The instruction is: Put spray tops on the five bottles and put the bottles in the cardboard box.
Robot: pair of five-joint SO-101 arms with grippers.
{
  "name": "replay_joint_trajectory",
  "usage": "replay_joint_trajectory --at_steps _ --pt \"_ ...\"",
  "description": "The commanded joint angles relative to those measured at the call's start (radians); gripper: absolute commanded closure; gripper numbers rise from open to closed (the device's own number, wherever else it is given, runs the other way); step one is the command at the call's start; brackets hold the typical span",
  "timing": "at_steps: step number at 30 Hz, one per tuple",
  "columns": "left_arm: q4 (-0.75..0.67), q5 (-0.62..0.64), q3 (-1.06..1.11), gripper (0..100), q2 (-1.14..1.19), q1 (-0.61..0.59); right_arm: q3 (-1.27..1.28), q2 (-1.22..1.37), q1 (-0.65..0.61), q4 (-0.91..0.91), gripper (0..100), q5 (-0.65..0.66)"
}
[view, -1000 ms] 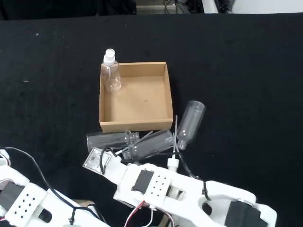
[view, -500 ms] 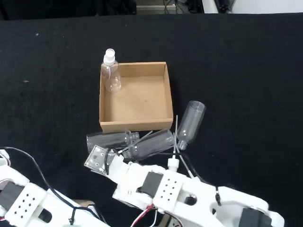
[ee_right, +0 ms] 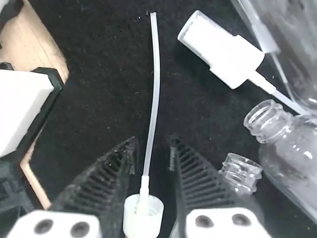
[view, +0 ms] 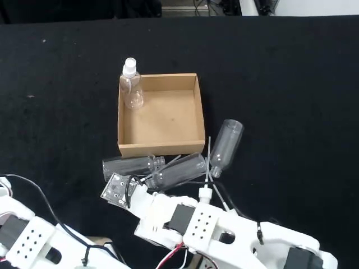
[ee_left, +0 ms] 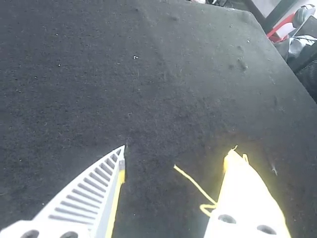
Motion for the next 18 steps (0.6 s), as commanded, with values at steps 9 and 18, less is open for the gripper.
replay_joint_trajectory --at_steps 9,18 --pt "-0.021 0.003 -0.005 77 0.000 -0.007 -0.041 0.039 -0.009 -0.008 98.6 0.025" --pt "-0.021 0.003 -0.005 77 0.000 -0.007 -0.045 0.035 -0.011 0.009 92.8 0.021"
